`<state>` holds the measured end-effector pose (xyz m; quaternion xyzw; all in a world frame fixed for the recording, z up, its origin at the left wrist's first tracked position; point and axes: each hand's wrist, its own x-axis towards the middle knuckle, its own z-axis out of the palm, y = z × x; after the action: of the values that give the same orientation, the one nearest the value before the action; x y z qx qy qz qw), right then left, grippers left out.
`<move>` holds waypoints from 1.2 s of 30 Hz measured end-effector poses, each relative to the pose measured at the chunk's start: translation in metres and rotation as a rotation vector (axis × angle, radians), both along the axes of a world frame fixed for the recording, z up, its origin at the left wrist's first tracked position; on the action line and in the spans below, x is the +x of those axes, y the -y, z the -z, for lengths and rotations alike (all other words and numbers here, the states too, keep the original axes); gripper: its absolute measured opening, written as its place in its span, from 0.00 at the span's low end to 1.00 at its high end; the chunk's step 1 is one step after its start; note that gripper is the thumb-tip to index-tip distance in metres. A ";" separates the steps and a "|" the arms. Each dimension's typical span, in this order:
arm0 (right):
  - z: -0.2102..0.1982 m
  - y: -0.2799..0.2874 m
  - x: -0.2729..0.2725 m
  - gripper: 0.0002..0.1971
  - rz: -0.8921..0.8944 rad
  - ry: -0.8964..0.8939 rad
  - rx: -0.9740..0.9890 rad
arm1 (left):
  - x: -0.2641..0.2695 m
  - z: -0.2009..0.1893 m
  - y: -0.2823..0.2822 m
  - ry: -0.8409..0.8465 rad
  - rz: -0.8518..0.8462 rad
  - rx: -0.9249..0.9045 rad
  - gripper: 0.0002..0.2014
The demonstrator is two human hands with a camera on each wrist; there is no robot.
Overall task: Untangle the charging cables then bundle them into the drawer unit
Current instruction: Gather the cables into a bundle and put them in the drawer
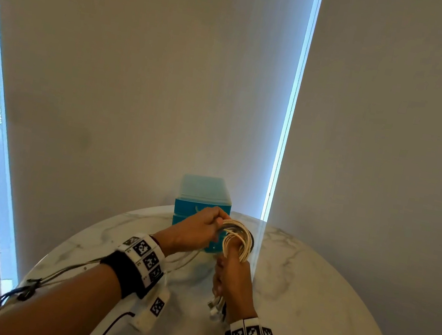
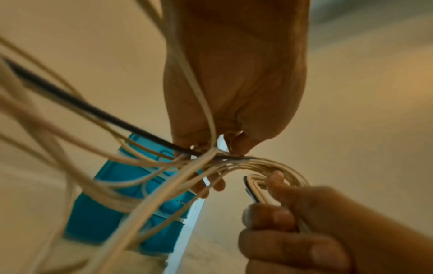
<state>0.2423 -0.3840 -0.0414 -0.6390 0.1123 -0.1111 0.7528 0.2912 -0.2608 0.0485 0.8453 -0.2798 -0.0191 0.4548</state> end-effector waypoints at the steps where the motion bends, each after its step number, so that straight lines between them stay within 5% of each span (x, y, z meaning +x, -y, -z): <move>1: -0.001 -0.001 -0.001 0.32 -0.001 -0.008 0.004 | 0.000 0.002 0.000 0.056 -0.015 0.096 0.12; 7: -0.006 -0.007 -0.004 0.26 -0.088 0.103 0.057 | 0.018 0.006 0.001 0.136 -0.135 0.399 0.12; 12: 0.001 -0.005 0.004 0.17 0.012 0.145 -0.036 | 0.003 0.004 0.003 0.031 -0.098 0.128 0.11; 15: 0.003 -0.005 0.007 0.22 0.119 0.189 -0.052 | -0.002 0.006 0.005 -0.099 -0.085 0.107 0.13; 17: 0.000 -0.004 0.004 0.21 0.081 0.219 -0.019 | -0.003 0.003 0.005 -0.333 -0.101 -0.005 0.12; 21: -0.001 -0.004 -0.003 0.28 0.067 0.194 0.111 | -0.002 0.004 -0.004 -0.675 0.138 -0.204 0.15; 27: -0.005 0.001 -0.006 0.33 0.053 0.035 -0.011 | -0.012 0.020 -0.008 -0.801 0.095 -0.281 0.16; 29: -0.003 0.001 -0.006 0.34 0.044 0.050 -0.009 | -0.012 0.014 -0.008 -0.723 0.041 -0.313 0.11; 32: -0.003 -0.001 -0.003 0.27 0.063 0.052 -0.058 | -0.006 -0.005 -0.007 -0.357 -0.127 -0.193 0.10; 36: -0.002 -0.002 0.001 0.19 0.075 0.086 -0.138 | -0.011 -0.029 -0.001 0.175 0.049 0.369 0.26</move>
<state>0.2436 -0.3822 -0.0391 -0.6794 0.0959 -0.1742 0.7063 0.2806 -0.2600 0.0772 0.9057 -0.3303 -0.0073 0.2656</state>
